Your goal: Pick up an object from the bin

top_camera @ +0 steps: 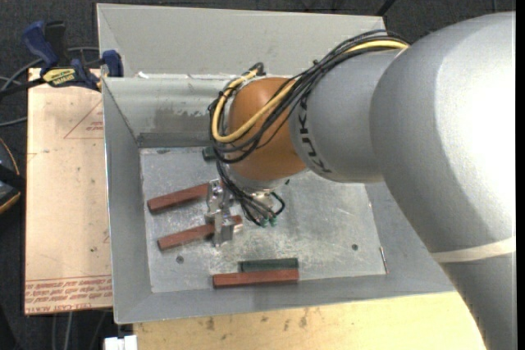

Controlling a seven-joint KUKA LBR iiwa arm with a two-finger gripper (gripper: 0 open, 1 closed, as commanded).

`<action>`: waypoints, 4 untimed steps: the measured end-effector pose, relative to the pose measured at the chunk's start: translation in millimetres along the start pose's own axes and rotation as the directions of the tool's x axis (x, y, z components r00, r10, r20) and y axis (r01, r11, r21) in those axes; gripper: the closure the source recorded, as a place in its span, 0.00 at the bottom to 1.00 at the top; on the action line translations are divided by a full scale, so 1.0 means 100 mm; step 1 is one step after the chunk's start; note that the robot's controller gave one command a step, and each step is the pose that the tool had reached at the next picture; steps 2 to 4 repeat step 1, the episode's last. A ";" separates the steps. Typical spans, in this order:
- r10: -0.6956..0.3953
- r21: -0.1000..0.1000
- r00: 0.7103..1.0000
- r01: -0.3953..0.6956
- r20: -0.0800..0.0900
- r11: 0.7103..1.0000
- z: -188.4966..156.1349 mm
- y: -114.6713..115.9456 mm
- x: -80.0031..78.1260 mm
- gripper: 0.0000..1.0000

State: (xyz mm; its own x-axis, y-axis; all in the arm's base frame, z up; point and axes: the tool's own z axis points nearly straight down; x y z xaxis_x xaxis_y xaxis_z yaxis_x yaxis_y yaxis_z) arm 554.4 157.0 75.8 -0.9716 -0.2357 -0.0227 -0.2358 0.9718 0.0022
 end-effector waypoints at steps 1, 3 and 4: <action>0.054 0.002 0.998 -0.054 -0.015 0.999 -1.62 -0.03 0.30 1.00; 0.054 0.002 0.998 -0.054 -0.015 0.999 -1.62 -0.03 0.30 1.00; 0.054 0.002 0.998 -0.054 -0.015 0.999 -1.62 -0.03 0.30 1.00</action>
Offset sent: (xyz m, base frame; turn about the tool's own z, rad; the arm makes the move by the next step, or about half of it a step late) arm 0.0000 0.0000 0.0000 0.0000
